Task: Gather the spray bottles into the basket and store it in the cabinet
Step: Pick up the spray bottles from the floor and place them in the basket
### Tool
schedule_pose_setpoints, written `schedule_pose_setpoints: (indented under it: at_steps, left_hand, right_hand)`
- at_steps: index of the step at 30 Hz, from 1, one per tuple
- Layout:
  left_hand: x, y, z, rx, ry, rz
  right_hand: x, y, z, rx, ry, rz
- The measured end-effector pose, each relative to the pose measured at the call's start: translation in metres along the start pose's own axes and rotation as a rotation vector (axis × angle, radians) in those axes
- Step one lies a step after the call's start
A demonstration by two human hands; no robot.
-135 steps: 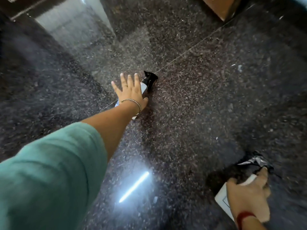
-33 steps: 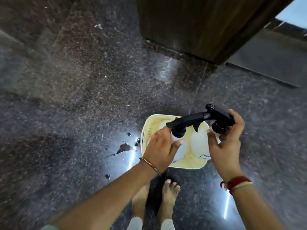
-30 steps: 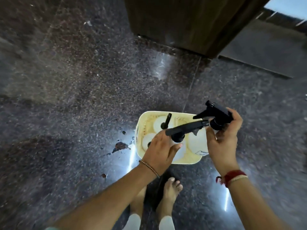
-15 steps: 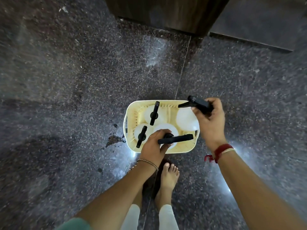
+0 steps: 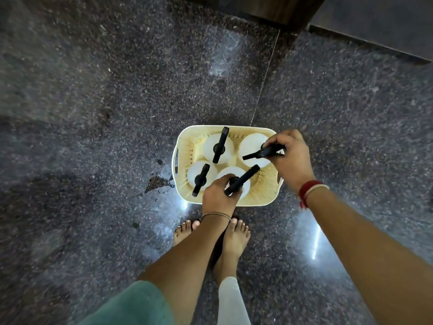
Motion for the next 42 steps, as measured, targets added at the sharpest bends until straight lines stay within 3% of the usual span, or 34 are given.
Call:
schedule_pose_setpoints:
  at_steps: [7, 12, 26, 32, 35, 39, 42]
  left_hand:
    - [-0.011, -0.008, 0.001, -0.027, -0.071, 0.016]
    - [-0.016, -0.009, 0.006, -0.095, -0.251, 0.091]
    - [-0.016, -0.024, 0.021, -0.229, -0.52, 0.115]
    - [-0.003, -0.024, 0.017, -0.308, -0.657, 0.074]
    - [0.005, -0.004, -0.002, -0.31, -0.611, 0.091]
    - [0.025, 0.035, -0.045, -0.191, -0.484, 0.383]
    - [0.037, 0.037, -0.082, 0.007, -0.452, 0.542]
  right_hand:
    - [-0.004, -0.015, 0.007, -0.26, 0.547, -0.326]
    - [0.005, -0.014, 0.016, -0.347, 0.788, -0.359]
    - [-0.001, -0.002, 0.032, -0.385, 1.026, -0.489]
    - [0.008, 0.001, 0.034, -0.346, 0.892, -0.408]
    - [0.005, 0.006, 0.022, -0.213, 0.759, -0.319]
    - [0.009, 0.011, -0.003, 0.088, 0.338, -0.073]
    - [0.024, 0.016, -0.015, 0.212, 0.222, 0.161]
Point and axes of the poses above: each hand's wrist, its own y-axis away from the middle knuckle, its own z-axis out of the palm, x = y × z, the point moved 4 cm from there along -y, towards the middle knuckle, and after that the axes turned 4 degrees about x, right-handed, at the moved point
